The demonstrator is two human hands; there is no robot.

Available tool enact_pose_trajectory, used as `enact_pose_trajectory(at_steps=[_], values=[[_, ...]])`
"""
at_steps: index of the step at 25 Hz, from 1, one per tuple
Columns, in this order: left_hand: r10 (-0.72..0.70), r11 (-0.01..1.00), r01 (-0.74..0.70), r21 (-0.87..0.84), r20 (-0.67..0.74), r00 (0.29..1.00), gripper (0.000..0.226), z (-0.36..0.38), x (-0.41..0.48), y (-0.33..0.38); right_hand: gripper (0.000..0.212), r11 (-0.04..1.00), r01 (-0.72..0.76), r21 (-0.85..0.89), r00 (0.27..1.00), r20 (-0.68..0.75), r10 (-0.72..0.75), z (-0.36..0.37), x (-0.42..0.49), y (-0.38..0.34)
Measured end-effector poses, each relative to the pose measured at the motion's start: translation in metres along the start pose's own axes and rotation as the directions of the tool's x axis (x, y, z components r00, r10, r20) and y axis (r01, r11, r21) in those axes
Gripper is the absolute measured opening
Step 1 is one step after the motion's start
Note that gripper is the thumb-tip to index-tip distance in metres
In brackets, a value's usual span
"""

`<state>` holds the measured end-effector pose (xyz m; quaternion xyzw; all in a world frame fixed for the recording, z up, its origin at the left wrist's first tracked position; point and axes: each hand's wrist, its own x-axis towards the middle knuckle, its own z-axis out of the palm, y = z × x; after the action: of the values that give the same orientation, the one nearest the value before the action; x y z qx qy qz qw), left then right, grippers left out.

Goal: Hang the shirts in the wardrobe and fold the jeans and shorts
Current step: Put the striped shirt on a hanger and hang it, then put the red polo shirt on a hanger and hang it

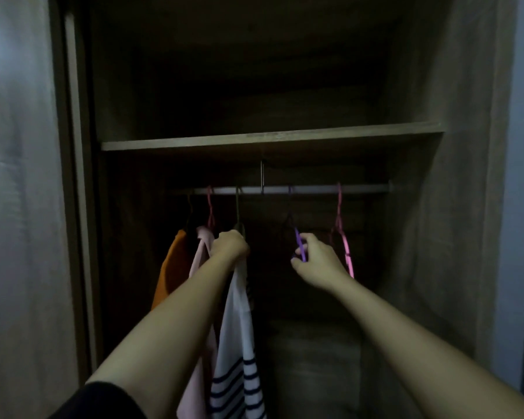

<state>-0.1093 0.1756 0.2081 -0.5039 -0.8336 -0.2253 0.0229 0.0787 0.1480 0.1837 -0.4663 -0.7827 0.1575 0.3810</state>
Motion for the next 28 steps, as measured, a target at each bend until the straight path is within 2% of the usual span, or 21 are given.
enact_pose_trajectory(at_steps=[2, 4, 6, 8, 10, 11, 13, 16, 18, 20, 24, 28], values=[[0.079, 0.992, -0.087, 0.088, 0.092, 0.993, 0.032, -0.007, 0.001, -0.005, 0.065, 0.994, -0.018, -0.103, 1.000, -0.015, 0.016, 0.001, 0.001, -0.006], [0.135, 0.984, -0.151, 0.094, 0.158, 0.978, 0.033, -0.012, -0.003, -0.008, 0.069, 0.971, -0.011, -0.238, 0.998, -0.069, -0.006, 0.001, -0.005, -0.012], [0.181, 0.983, -0.184, 0.005, 0.154, 0.971, 0.038, -0.011, -0.013, -0.011, 0.070, 0.926, 0.072, -0.370, 0.975, -0.170, -0.144, 0.001, -0.014, -0.019], [0.200, 0.975, -0.187, -0.118, 0.112, 0.973, 0.056, 0.000, -0.028, -0.014, 0.068, 0.891, 0.176, -0.419, 0.938, -0.204, -0.281, 0.010, -0.027, -0.023], [0.213, 0.962, -0.187, -0.198, 0.122, 0.969, 0.082, 0.015, -0.049, -0.019, 0.064, 0.901, 0.250, -0.354, 0.930, -0.170, -0.325, 0.027, -0.041, -0.027], [0.234, 0.950, -0.195, -0.243, 0.145, 0.961, 0.085, 0.022, -0.061, -0.022, 0.061, 0.912, 0.271, -0.307, 0.931, -0.158, -0.330, 0.037, -0.046, -0.027], [0.262, 0.918, -0.210, -0.338, 0.117, 0.958, 0.072, 0.028, -0.083, -0.034, 0.054, 0.927, 0.301, -0.224, 0.923, -0.176, -0.342, 0.056, -0.050, -0.028], [0.195, 0.858, -0.228, -0.460, -0.119, 0.974, 0.041, 0.027, -0.111, -0.074, 0.050, 0.936, 0.334, -0.108, 0.903, -0.249, -0.351, 0.081, -0.045, -0.033], [0.131, 0.844, -0.257, -0.471, -0.283, 0.950, 0.036, 0.023, -0.131, -0.118, 0.053, 0.918, 0.395, -0.033, 0.883, -0.260, -0.390, 0.106, -0.045, -0.038], [0.063, 0.857, -0.232, -0.459, -0.355, 0.933, 0.038, 0.019, -0.153, -0.168, 0.047, 0.882, 0.471, 0.010, 0.862, -0.215, -0.459, 0.143, -0.056, -0.050], [-0.028, 0.910, -0.115, -0.398, -0.337, 0.941, 0.035, 0.025, -0.203, -0.276, 0.042, 0.818, 0.554, 0.155, 0.832, -0.091, -0.547, 0.232, -0.102, -0.085], [-0.234, 0.937, 0.160, -0.310, -0.218, 0.948, 0.048, 0.035, -0.263, -0.394, 0.053, 0.830, 0.488, 0.270, 0.827, 0.162, -0.539, 0.323, -0.163, -0.132]])
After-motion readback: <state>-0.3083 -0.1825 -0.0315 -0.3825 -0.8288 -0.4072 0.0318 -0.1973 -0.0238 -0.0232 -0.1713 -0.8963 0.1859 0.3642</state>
